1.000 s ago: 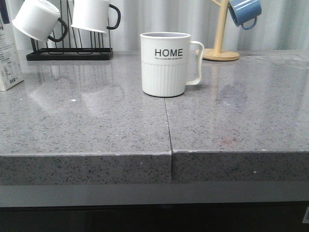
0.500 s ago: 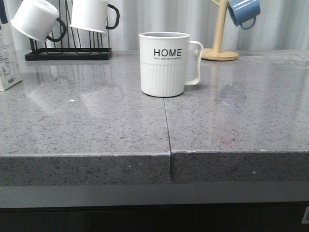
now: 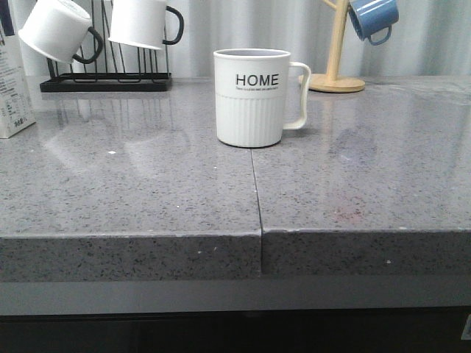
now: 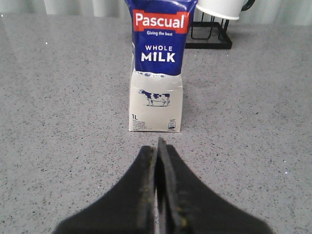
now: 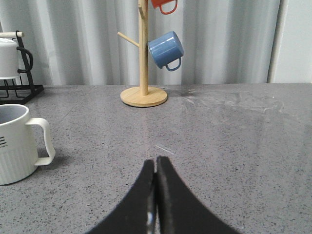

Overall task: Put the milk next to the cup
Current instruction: 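Grasp the milk carton near its green cap with the left gripper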

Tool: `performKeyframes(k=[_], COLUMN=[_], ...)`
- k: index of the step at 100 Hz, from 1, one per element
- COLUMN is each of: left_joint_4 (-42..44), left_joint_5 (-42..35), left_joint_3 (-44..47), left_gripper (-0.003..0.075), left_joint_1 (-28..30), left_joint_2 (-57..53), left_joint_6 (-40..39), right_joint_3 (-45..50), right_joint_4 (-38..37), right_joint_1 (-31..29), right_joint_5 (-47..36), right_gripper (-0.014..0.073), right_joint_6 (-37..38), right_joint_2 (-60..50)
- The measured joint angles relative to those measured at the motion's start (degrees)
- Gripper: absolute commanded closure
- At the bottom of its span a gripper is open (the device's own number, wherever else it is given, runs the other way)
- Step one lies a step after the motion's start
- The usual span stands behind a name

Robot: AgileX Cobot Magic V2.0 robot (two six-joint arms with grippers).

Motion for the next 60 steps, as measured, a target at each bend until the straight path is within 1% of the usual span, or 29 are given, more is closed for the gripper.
performKeyframes(k=[8, 11, 16, 18, 21, 23, 26, 27, 29, 30, 33, 34, 35, 37, 38, 39, 40, 43, 44, 54, 60], left_joint_4=[-0.1, -0.1, -0.1, -0.1, -0.1, -0.1, -0.1, -0.1, -0.1, -0.1, -0.2, -0.2, -0.2, -0.3, -0.5, -0.5, -0.7, -1.1, -1.1, -1.8, -1.9], left_joint_5=[-0.2, -0.2, -0.2, -0.2, -0.2, -0.2, -0.2, -0.2, -0.4, -0.4, -0.6, -0.6, -0.8, -0.9, -1.0, -1.1, -1.1, -1.5, -1.6, -3.5, -5.4], left_joint_3=[-0.3, -0.3, -0.4, -0.4, -0.4, -0.4, -0.4, -0.4, -0.4, -0.4, -0.4, -0.4, -0.4, -0.4, -0.4, -0.4, -0.4, -0.4, -0.4, -0.4, -0.4], left_gripper=[0.0736, 0.0723, 0.0672, 0.064, 0.0574, 0.0543, 0.0455, 0.0436, 0.0356, 0.0356, 0.0251, 0.023, 0.0188, 0.0147, 0.0108, 0.0091, 0.0057, 0.0003, -0.0003, 0.0071, 0.0072], left_joint_1=[0.0, 0.0, 0.0, 0.0, 0.0, 0.0, 0.0, 0.0, 0.0, 0.0, 0.0, 0.0, 0.0, 0.0, 0.0, 0.0, 0.0, 0.0, 0.0, 0.0, 0.0], left_joint_2=[2.7, 3.7, 5.0, 5.4, 5.9, 6.2, 6.6, 6.7, 6.9, 7.0, 7.3, 7.2, 7.3, 7.4, 7.4, 7.4, 7.4, 7.5, 7.5, 8.3, 9.7], left_joint_6=[0.0, 0.0, 0.0, 0.0, 0.0, 0.0, 0.0, 0.0, 0.0, 0.0, 0.0, 0.0, 0.0, 0.0, 0.0, 0.0, 0.0, 0.0, 0.0, 0.0, 0.0], right_joint_3=[0.0, 0.0, 0.0, 0.0, 0.0, 0.0, 0.0, 0.0, 0.0, 0.0, 0.0, 0.0, 0.0, 0.0, 0.0, 0.0, 0.0, 0.0, 0.0, 0.0, 0.0], right_joint_4=[0.0, 0.0, 0.0, 0.0, 0.0, 0.0, 0.0, 0.0, 0.0, 0.0, 0.0, 0.0, 0.0, 0.0, 0.0, 0.0, 0.0, 0.0, 0.0, 0.0, 0.0], right_joint_1=[0.0, 0.0, 0.0, 0.0, 0.0, 0.0, 0.0, 0.0, 0.0, 0.0, 0.0, 0.0, 0.0, 0.0, 0.0, 0.0, 0.0, 0.0, 0.0, 0.0, 0.0], right_joint_5=[0.0, 0.0, 0.0, 0.0, 0.0, 0.0, 0.0, 0.0, 0.0, 0.0, 0.0, 0.0, 0.0, 0.0, 0.0, 0.0, 0.0, 0.0, 0.0, 0.0, 0.0], right_gripper=[0.0713, 0.0713, 0.0713, 0.0713, 0.0713, 0.0713, 0.0713, 0.0713, 0.0713, 0.0713, 0.0713, 0.0713, 0.0713, 0.0713, 0.0713, 0.0713, 0.0713, 0.0713, 0.0713, 0.0713, 0.0713], right_joint_6=[0.0, 0.0, 0.0, 0.0, 0.0, 0.0, 0.0, 0.0, 0.0, 0.0, 0.0, 0.0, 0.0, 0.0, 0.0, 0.0, 0.0, 0.0, 0.0, 0.0, 0.0], right_joint_2=[0.0, 0.0, 0.0, 0.0, 0.0, 0.0, 0.0, 0.0, 0.0, 0.0, 0.0, 0.0, 0.0, 0.0, 0.0, 0.0, 0.0, 0.0, 0.0, 0.0, 0.0])
